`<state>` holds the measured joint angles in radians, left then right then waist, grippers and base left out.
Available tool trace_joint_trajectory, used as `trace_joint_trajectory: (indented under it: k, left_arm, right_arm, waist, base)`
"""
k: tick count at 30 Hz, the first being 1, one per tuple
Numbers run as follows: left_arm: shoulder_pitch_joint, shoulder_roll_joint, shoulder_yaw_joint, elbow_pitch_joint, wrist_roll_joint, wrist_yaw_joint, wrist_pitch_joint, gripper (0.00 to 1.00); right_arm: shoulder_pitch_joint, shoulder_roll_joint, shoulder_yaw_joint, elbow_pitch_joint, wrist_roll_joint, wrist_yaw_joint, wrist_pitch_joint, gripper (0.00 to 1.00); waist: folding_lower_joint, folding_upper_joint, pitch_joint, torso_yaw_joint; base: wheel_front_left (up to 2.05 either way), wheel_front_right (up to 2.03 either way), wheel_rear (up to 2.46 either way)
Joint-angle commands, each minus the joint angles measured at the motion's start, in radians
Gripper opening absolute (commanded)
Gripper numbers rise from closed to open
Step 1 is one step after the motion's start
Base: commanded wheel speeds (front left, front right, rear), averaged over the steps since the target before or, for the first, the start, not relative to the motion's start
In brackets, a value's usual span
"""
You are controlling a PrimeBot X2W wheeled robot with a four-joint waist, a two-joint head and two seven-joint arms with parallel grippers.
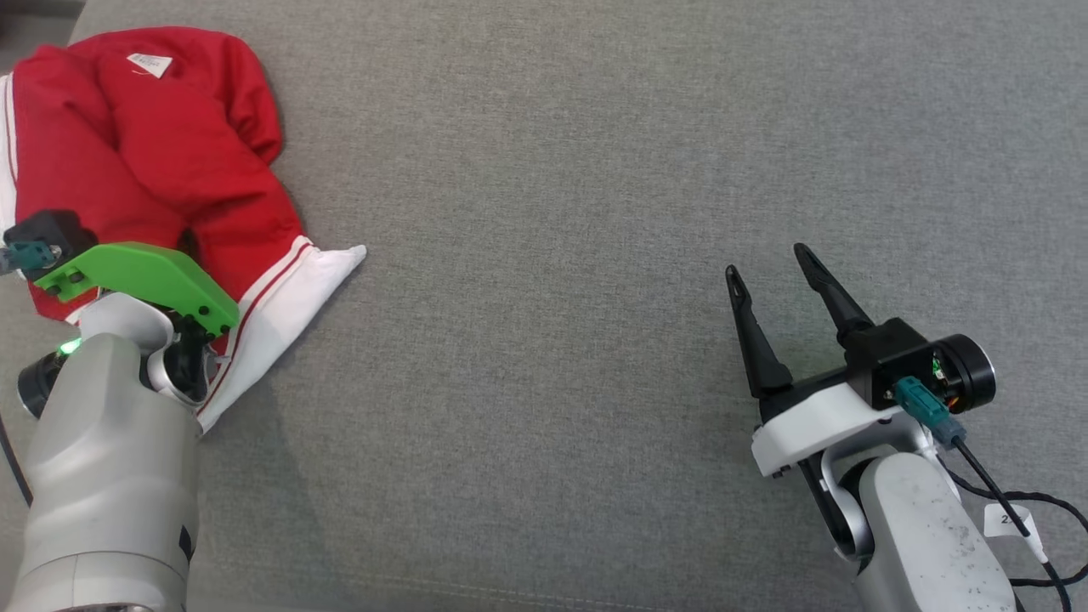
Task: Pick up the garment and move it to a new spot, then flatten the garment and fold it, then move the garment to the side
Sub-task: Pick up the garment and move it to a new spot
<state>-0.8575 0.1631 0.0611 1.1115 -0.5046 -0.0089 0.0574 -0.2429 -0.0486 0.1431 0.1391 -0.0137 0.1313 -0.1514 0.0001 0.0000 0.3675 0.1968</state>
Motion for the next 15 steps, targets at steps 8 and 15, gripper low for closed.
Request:
trace_joint_trajectory:
  k: [8,15]
  left_arm:
    - [-0.057,0.033,-0.041,-0.058,0.061,0.007,-0.205,0.00]
    - [-0.150,0.003,-0.108,-0.168,0.099,-0.044,-0.236,0.00]
  right_arm:
    - [0.017,-0.003,0.006,0.047,0.042,-0.001,-0.033,1.00]
    - [0.068,-0.003,0.001,0.095,0.090,-0.001,-0.059,1.00]
  waist:
    - [-0.0001,0.0000,-0.109,0.009]
    - [-0.0001,0.0000,-0.263,-0.013]
  base:
    - [0.00,0.00,0.00]
    - [0.00,0.00,0.00]
